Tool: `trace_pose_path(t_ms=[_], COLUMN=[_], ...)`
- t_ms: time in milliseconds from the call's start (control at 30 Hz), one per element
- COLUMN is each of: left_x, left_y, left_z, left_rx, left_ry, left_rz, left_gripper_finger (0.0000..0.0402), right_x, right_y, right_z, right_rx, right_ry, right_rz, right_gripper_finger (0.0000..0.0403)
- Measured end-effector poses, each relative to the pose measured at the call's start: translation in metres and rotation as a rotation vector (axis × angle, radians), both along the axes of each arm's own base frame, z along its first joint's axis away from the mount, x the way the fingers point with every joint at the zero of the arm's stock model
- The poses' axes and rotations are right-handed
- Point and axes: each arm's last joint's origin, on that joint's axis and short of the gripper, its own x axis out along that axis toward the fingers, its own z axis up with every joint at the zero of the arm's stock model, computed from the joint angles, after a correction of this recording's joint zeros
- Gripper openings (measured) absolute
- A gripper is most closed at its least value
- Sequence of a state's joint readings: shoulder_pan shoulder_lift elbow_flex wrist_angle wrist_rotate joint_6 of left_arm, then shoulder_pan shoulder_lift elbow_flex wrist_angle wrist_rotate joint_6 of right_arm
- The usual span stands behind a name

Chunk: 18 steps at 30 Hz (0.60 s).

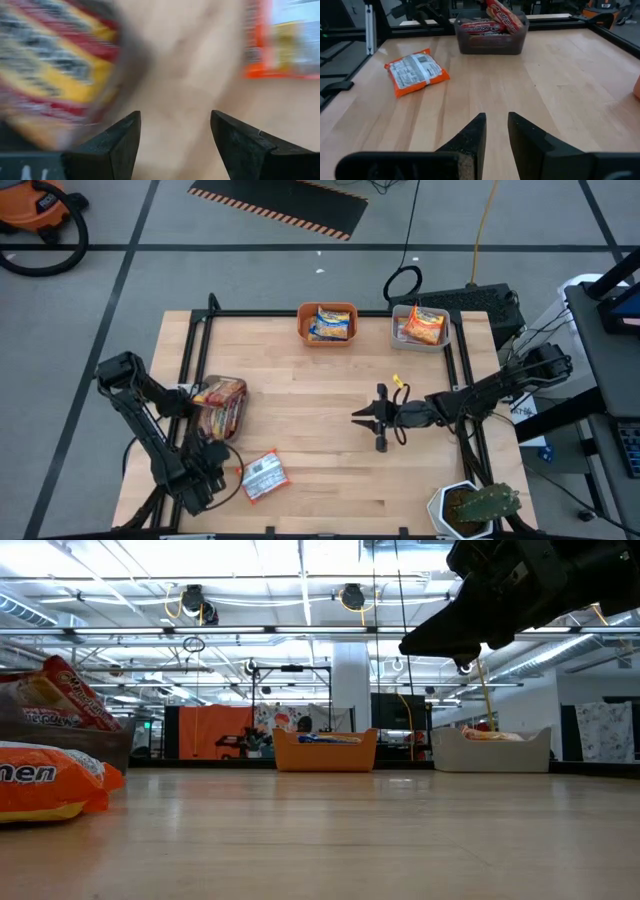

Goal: Sort Maruchan noodles
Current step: Put the orange noodle pack into the gray bin

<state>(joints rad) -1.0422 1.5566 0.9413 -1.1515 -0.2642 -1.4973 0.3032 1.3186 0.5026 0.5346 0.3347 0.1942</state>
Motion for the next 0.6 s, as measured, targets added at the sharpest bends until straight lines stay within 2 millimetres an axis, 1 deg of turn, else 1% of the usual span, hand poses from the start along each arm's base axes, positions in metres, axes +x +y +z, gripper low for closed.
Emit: trace_pose_path(t_ms=[100,200,267,400,467,600], left_x=[0.006,0.009,0.009,0.009,0.012,0.016], left_y=[-0.012,-0.027,-0.031,-0.033,-0.036,-0.039], left_z=[-0.002,-0.009,-0.017,-0.037,-0.045,-0.052], left_rx=[-0.108,-0.142,-0.110,-0.016,0.021,0.088], left_ry=[-0.074,-0.138,-0.124,-0.063,-0.067,-0.098], left_rz=[-0.054,-0.162,-0.207,-0.245,-0.301,-0.402], left_gripper_finger=[0.0246,0.0246,0.0246,0.0246,0.0246,0.0246], right_x=[-0.001,-0.001,-0.001,-0.003,-0.003,-0.004], right_y=[0.003,0.006,0.009,0.015,0.017,0.021], right_z=[0.001,0.002,0.003,0.005,0.006,0.006], right_rx=[0.021,0.038,0.044,0.049,0.050,0.051], right_ry=[-0.007,-0.023,-0.038,-0.058,-0.062,-0.063], right_rz=[0.006,0.016,0.028,0.050,0.061,0.075], right_gripper_finger=[0.0075,0.0075,0.0075,0.0075,0.0075,0.0075])
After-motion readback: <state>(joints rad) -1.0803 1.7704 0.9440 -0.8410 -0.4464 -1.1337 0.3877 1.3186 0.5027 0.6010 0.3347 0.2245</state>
